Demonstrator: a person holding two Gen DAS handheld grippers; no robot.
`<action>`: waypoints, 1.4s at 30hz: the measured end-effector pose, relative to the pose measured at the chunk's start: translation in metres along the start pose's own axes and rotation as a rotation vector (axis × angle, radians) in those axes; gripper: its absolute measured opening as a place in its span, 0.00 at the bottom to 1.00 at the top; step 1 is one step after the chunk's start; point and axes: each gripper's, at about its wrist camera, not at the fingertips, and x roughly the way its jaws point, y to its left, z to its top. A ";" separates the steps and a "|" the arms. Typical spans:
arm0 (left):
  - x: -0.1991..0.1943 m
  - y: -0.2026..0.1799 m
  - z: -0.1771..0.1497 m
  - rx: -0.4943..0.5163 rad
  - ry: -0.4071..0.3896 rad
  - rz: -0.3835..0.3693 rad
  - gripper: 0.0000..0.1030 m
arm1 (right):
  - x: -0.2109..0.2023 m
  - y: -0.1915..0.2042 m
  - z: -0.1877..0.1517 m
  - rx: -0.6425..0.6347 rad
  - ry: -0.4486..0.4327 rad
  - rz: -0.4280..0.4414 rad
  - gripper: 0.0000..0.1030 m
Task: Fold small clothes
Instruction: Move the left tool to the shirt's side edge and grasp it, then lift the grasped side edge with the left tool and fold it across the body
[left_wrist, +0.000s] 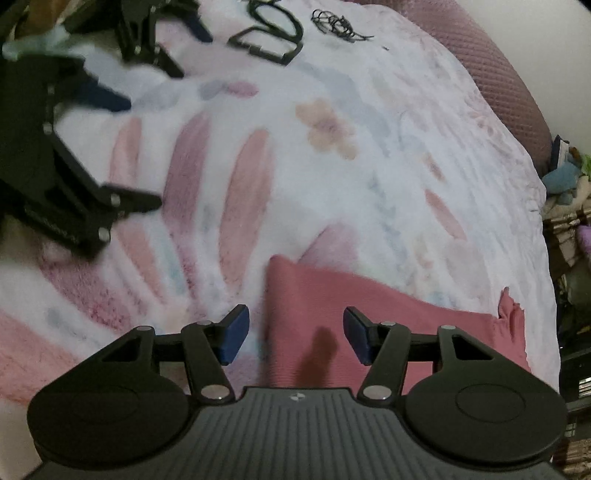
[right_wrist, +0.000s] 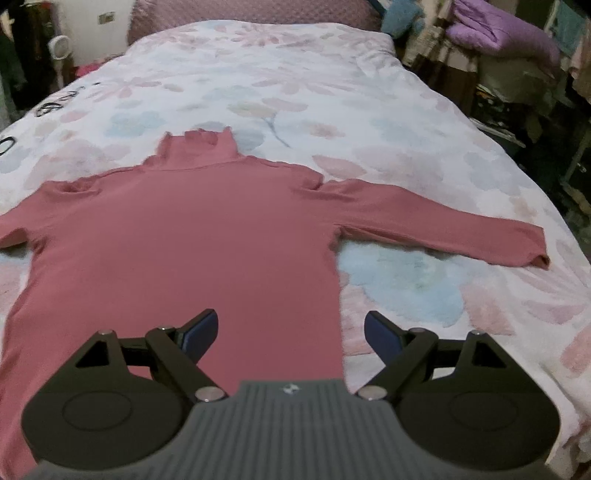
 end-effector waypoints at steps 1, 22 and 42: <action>0.003 0.001 -0.001 -0.001 0.001 -0.002 0.65 | 0.001 -0.003 0.002 0.012 0.007 -0.014 0.80; -0.056 -0.205 -0.006 0.283 -0.158 -0.066 0.03 | 0.012 -0.005 0.029 -0.024 -0.039 0.042 0.80; 0.095 -0.506 -0.124 0.600 0.138 -0.303 0.04 | 0.070 -0.069 0.082 0.027 0.005 0.173 0.80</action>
